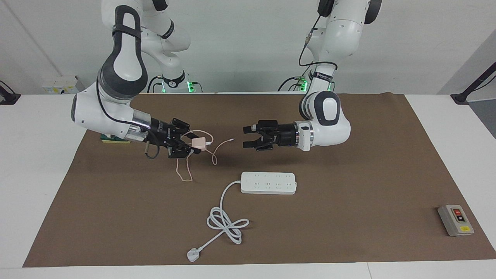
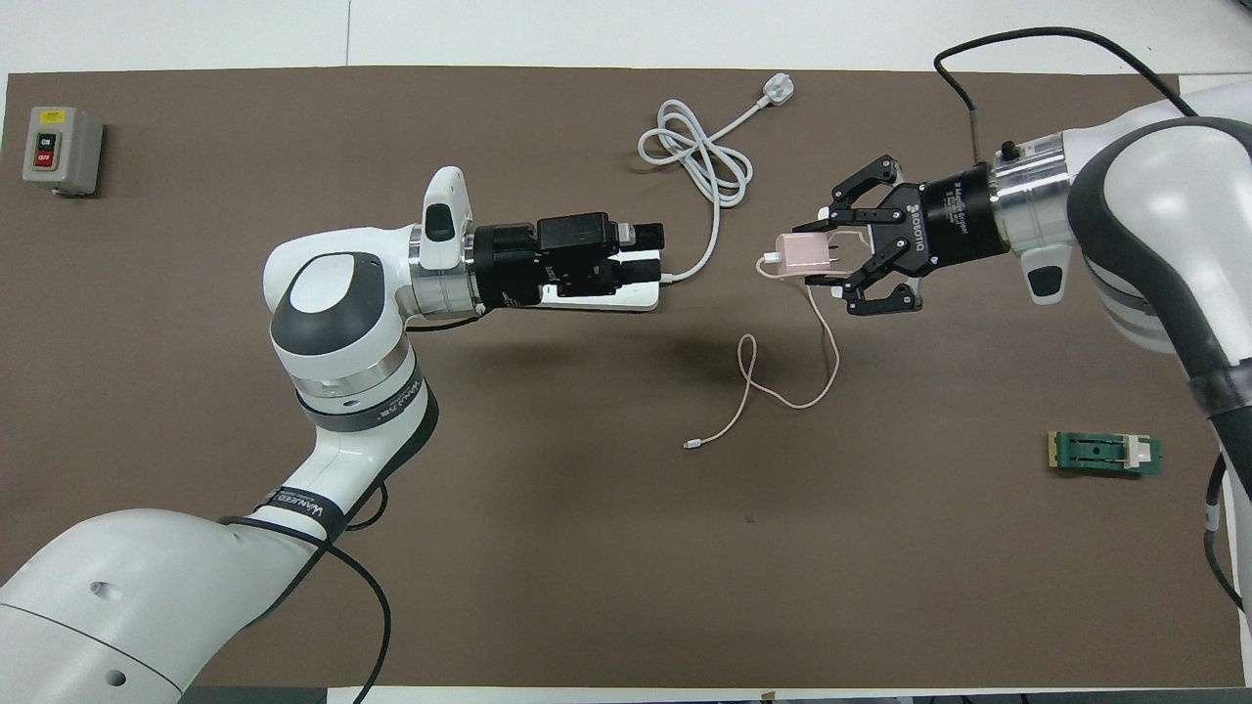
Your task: Plug charger into power strip
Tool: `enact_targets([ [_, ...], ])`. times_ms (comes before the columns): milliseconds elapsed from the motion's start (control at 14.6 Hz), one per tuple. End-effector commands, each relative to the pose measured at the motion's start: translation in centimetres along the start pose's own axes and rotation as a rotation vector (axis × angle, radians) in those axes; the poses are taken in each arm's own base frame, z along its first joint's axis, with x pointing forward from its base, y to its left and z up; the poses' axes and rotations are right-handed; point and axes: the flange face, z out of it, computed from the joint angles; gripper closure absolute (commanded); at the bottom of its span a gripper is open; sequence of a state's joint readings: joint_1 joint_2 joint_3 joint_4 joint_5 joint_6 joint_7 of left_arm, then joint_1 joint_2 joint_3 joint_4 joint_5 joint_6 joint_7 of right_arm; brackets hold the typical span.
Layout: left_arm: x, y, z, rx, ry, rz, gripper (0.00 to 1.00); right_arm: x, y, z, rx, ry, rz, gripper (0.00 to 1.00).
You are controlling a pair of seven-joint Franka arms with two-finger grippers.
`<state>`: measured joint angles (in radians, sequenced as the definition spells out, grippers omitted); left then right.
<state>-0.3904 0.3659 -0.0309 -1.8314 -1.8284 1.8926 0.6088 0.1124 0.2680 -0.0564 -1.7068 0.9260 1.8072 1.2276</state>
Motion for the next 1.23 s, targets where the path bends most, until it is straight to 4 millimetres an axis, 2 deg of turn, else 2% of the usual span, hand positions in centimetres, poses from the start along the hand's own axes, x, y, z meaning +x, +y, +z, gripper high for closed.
enact_targets([
  [0,0.1,0.3,0.3,-0.007,0.020,-0.002,0.00,-3.0,-0.8,1.1,0.047,-0.011,0.033,1.00],
  [274,0.4,0.2,0.3,0.013,0.053,-0.001,0.00,-8.3,-1.4,4.9,0.106,-0.009,0.038,1.00],
  [411,0.2,0.3,1.1,0.015,0.047,0.002,0.00,-8.9,-1.4,5.9,0.112,-0.004,0.032,1.00],
  [548,0.4,0.3,0.9,0.013,0.050,0.003,0.00,-9.8,-1.3,6.7,0.122,-0.001,0.029,1.00],
  [685,0.4,0.3,0.9,0.013,0.050,0.003,0.00,-9.2,-1.6,7.4,0.128,0.007,0.033,1.00],
  [1164,0.3,0.4,1.1,0.006,0.060,-0.004,0.00,-9.0,-1.8,7.5,0.129,0.010,0.032,1.00],
])
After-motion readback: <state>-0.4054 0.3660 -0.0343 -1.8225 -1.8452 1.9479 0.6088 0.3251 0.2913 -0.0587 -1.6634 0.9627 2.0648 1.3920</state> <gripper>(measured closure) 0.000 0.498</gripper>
